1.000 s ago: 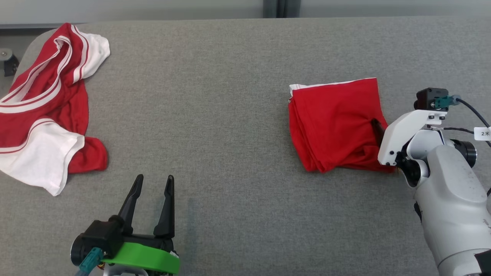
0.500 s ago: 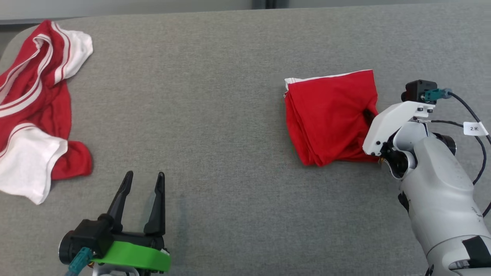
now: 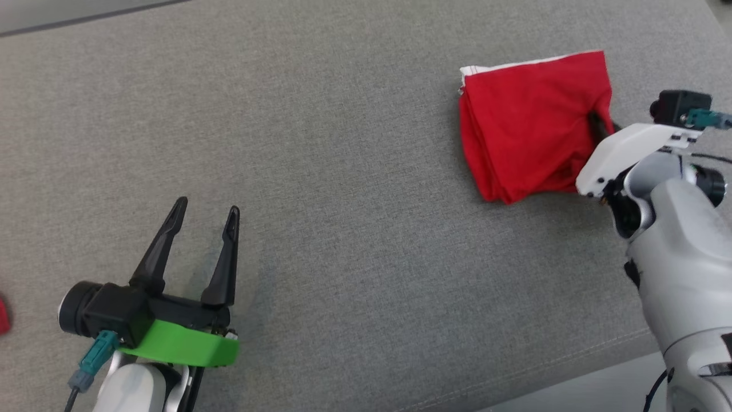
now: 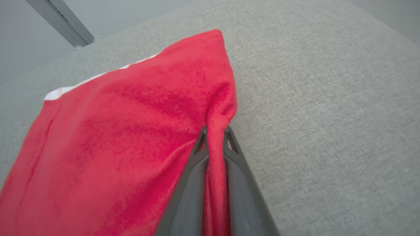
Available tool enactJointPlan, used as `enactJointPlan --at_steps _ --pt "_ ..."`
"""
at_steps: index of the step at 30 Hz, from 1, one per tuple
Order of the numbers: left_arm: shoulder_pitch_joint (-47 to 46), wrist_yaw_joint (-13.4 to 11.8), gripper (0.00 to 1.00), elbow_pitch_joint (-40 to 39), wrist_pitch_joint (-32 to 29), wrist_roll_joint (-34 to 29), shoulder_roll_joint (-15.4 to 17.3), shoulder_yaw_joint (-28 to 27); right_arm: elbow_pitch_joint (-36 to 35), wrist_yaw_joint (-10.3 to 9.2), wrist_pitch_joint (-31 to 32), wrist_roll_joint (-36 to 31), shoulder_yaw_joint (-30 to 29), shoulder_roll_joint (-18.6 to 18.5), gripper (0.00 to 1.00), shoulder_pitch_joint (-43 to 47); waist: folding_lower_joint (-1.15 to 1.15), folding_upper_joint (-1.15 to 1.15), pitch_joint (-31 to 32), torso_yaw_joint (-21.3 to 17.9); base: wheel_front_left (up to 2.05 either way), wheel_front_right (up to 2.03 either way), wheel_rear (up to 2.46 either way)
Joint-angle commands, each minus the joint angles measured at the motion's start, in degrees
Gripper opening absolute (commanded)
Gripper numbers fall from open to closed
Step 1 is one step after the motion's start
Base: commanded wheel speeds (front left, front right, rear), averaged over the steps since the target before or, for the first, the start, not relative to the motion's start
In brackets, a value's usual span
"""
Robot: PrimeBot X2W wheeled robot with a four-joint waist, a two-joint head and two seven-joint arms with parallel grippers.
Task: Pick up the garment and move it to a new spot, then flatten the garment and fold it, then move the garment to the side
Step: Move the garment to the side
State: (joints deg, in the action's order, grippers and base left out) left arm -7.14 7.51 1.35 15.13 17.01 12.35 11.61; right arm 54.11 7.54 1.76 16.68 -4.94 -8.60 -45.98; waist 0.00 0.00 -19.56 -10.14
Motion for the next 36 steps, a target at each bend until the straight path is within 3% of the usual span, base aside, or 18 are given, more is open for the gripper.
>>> enactJointPlan --at_steps 1,13,22,24,25,26,31,36 --pt "-1.7 0.0 1.00 -0.8 0.0 -0.1 1.0 0.4 0.0 -0.10 -1.0 -1.4 -0.7 -1.2 0.00 -2.5 0.00 0.00 -6.6 -2.1 0.00 0.00 0.00" --pt "-2.5 0.0 1.00 -4.5 0.0 0.4 4.3 -1.0 4.2 -0.10 -0.2 -16.9 -12.5 -12.6 0.00 -17.1 0.00 0.00 -15.0 5.7 0.00 0.00 0.00" --pt "-2.4 0.0 1.00 -5.1 0.0 0.5 3.6 -1.5 2.6 -0.10 1.7 -29.4 -21.3 -15.0 0.00 -20.8 0.00 0.00 -16.0 7.8 0.00 0.00 0.00" --pt "-2.6 0.0 1.00 -5.2 0.0 0.4 3.3 -1.5 1.6 -0.10 1.6 -31.6 -23.6 -14.8 0.38 -21.0 0.00 0.00 -16.0 7.8 0.00 0.00 0.00" --pt "-2.7 0.0 1.00 -5.4 0.0 0.4 3.2 -1.7 1.0 -0.10 1.8 -33.0 -25.0 -14.6 0.74 -20.9 0.00 0.00 -16.0 7.7 0.00 0.00 0.00" --pt "-2.8 -0.1 1.00 -5.4 0.0 0.3 3.1 -1.9 0.5 -0.10 2.2 -34.3 -26.9 -14.5 1.00 -20.7 0.00 0.00 -16.0 7.5 0.00 0.00 0.00" --pt "-2.5 -0.1 1.00 -5.2 0.0 0.2 2.3 -2.6 -3.4 -0.10 3.5 -42.3 -32.5 -13.7 1.00 -18.2 0.00 0.00 -15.0 6.5 0.00 0.00 0.00" --pt "-1.3 -0.1 1.00 -4.5 0.0 0.3 1.0 -3.3 -5.9 -0.10 -0.5 -45.5 -33.9 -11.4 1.00 -16.2 0.00 0.00 -11.4 5.2 0.00 0.00 0.00"
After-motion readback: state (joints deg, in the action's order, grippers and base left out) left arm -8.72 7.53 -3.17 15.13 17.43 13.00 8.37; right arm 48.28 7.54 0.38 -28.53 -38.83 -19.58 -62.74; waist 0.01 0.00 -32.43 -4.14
